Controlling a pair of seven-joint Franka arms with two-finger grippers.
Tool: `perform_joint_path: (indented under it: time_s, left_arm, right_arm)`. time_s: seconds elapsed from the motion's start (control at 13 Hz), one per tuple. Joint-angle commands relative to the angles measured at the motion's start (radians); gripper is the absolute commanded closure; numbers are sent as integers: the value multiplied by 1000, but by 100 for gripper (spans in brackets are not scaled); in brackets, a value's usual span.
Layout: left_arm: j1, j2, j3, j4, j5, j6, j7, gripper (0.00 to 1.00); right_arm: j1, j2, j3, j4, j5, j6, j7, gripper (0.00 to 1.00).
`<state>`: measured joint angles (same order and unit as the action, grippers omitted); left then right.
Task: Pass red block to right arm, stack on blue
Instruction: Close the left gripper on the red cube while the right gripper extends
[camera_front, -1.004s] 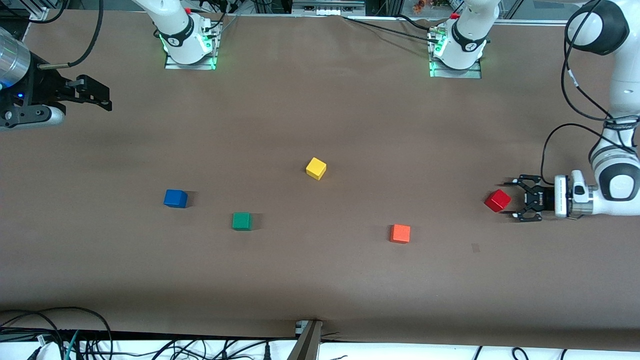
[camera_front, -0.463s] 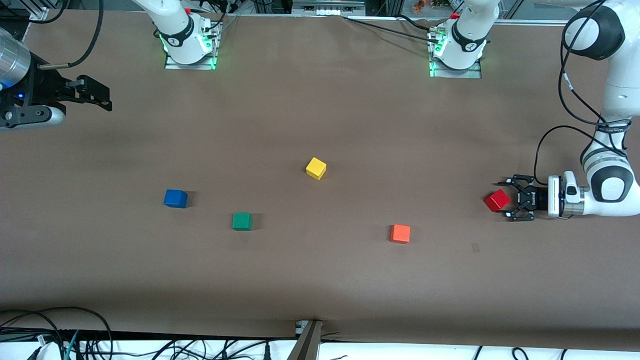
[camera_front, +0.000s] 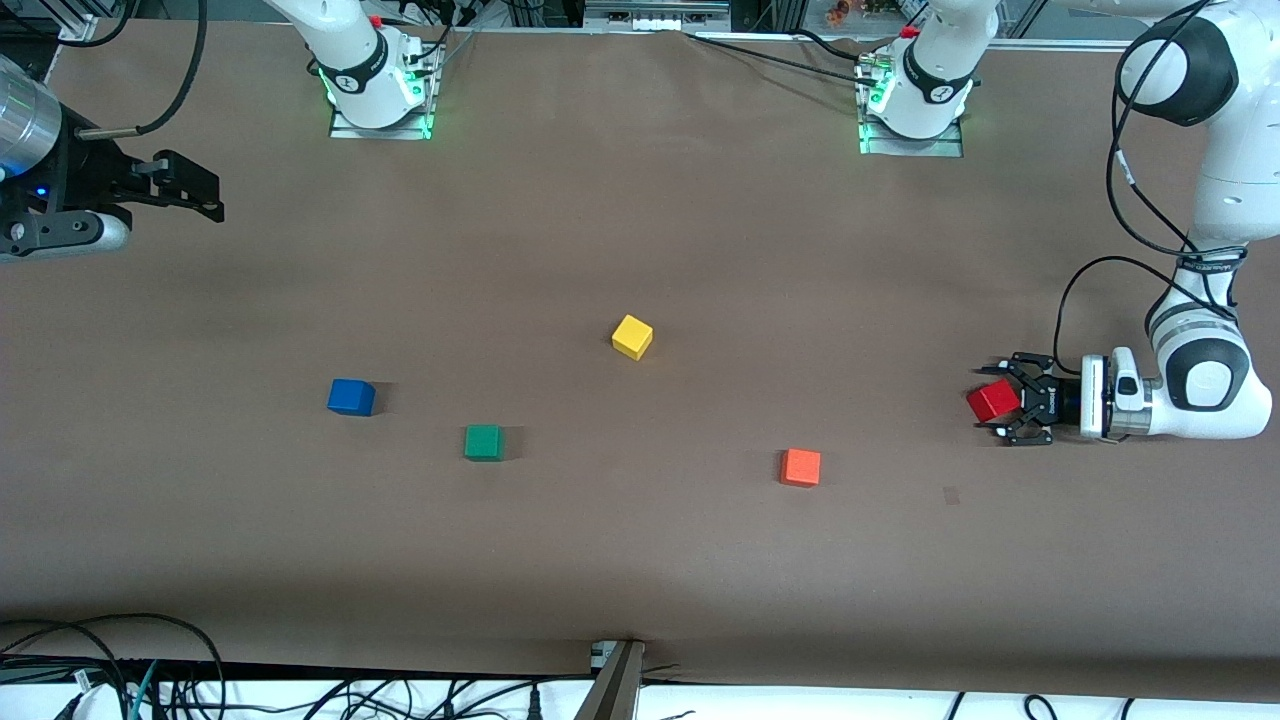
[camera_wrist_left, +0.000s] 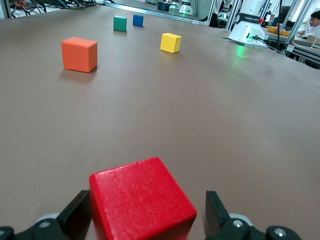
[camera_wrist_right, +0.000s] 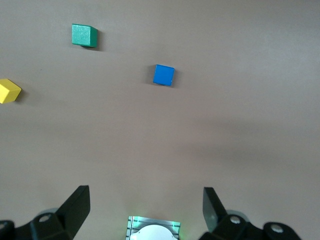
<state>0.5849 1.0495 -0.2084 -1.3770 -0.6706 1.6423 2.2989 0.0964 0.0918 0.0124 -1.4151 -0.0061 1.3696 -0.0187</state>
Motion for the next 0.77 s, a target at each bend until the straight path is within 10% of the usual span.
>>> perform_joint_path:
  time_s: [0.0, 0.69]
  left_arm:
    - [0, 20, 14, 24, -23, -15, 22, 0]
    - [49, 30, 20, 32, -24, -19, 25, 0]
  right_arm:
    - [-3, 0, 0, 5, 11, 2, -14, 0]
    - [-3, 61, 0, -2, 76, -9, -6, 0]
